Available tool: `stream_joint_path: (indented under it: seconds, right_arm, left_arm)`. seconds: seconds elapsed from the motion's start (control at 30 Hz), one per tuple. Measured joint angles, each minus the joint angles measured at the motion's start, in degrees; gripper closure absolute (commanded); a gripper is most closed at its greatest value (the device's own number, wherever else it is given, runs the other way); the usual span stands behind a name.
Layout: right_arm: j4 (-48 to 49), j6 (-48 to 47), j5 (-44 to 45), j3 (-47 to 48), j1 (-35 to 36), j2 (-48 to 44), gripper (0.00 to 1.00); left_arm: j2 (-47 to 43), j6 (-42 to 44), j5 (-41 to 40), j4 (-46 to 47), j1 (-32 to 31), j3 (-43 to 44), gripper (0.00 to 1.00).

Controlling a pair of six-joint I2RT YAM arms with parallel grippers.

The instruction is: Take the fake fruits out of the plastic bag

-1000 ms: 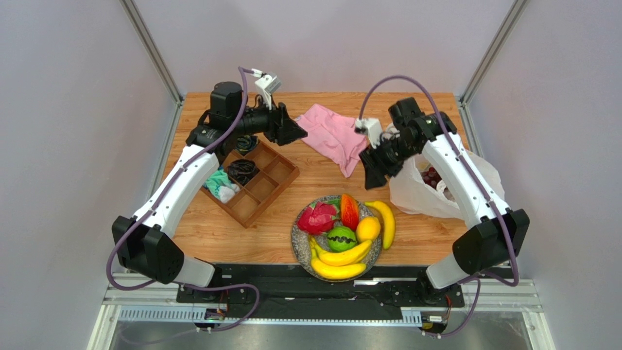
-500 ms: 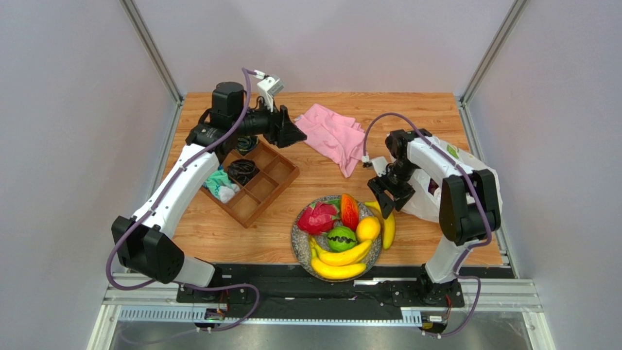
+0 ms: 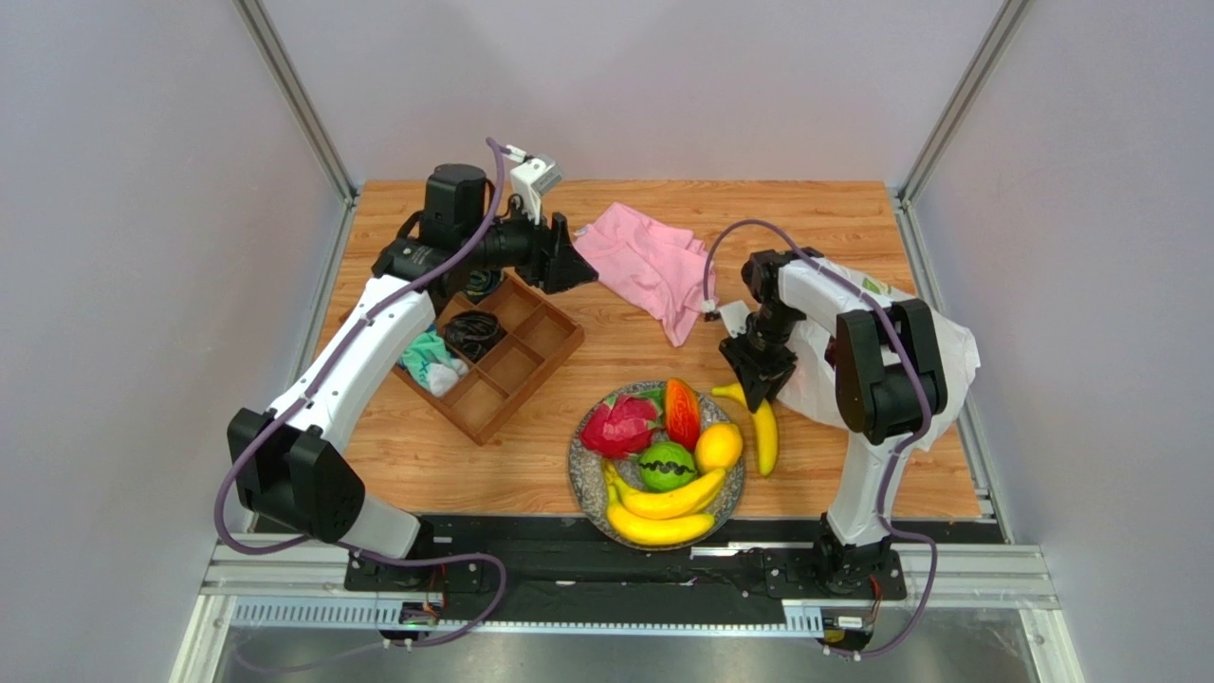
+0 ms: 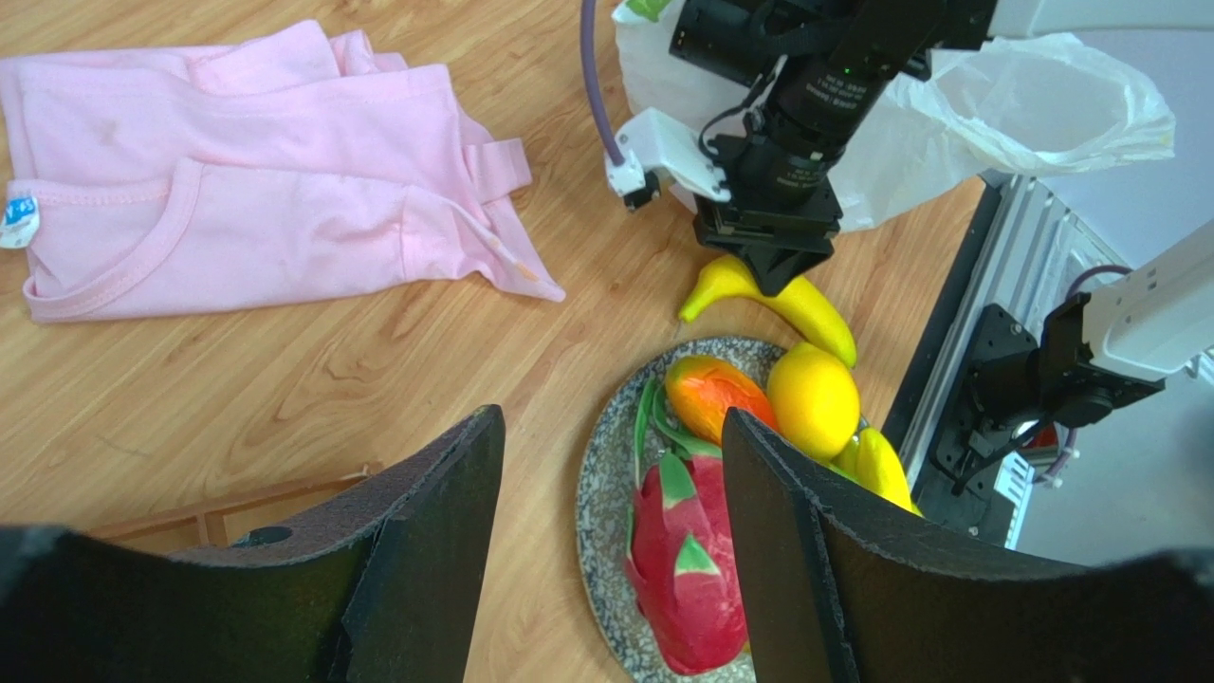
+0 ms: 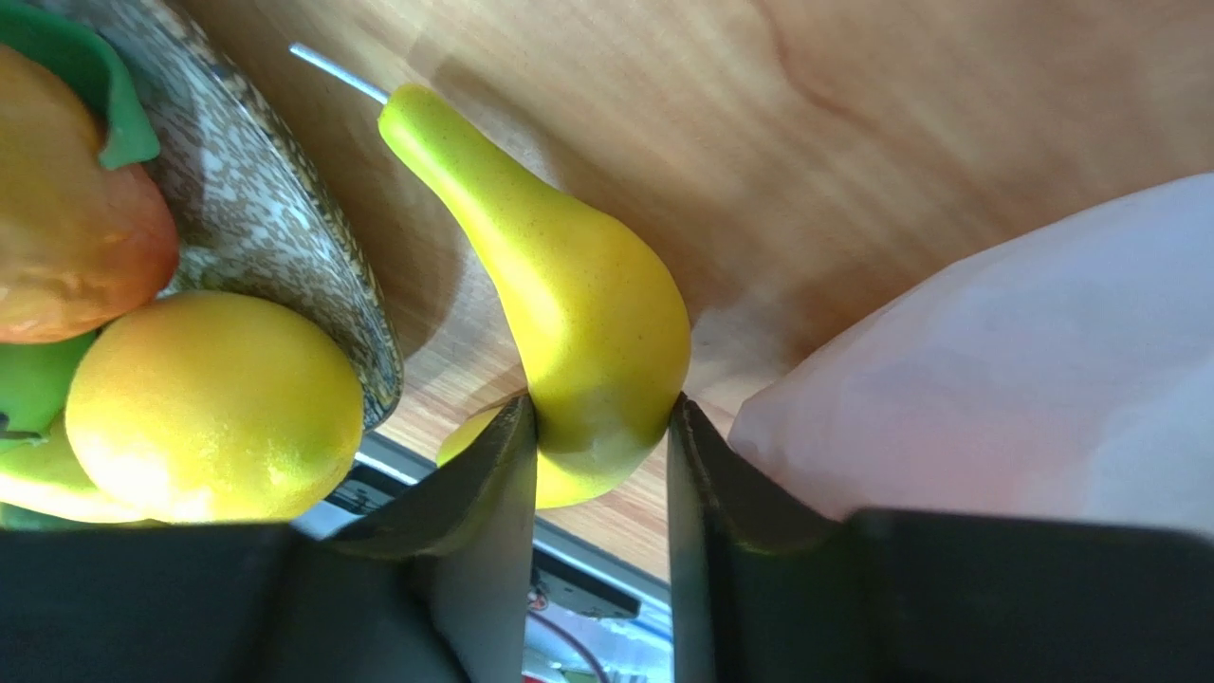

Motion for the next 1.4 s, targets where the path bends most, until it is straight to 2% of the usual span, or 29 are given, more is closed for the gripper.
stream_joint_path:
  seconds: [0.4,0.83,1.0,1.17,1.4]
  right_arm:
    - [-3.06,1.01,-5.88,9.07,0.07,-0.09,0.77]
    - [-4.98,1.18,-11.15,18.43,6.25,7.89,0.74]
    - [-5.46,1.01,-12.13,18.53,7.43,8.79,0.69]
    - [-5.9,0.46,-12.22,17.57,7.67,8.79,0.57]
    - [-7.02,-0.22,-12.63,17.31,7.67,8.79,0.57]
  left_arm:
    - [0.76,0.83,-0.55,-0.83,-2.19,0.63,0.34]
    - [1.55,2.32,-1.07,-1.73,-3.19,0.74,0.34]
    - [2.19,2.73,-1.16,-1.75,-3.63,0.79,0.34]
    - [2.64,2.82,-1.16,-1.73,-3.67,1.07,0.34]
    - [3.54,2.82,-1.14,-1.66,-4.04,1.51,0.34]
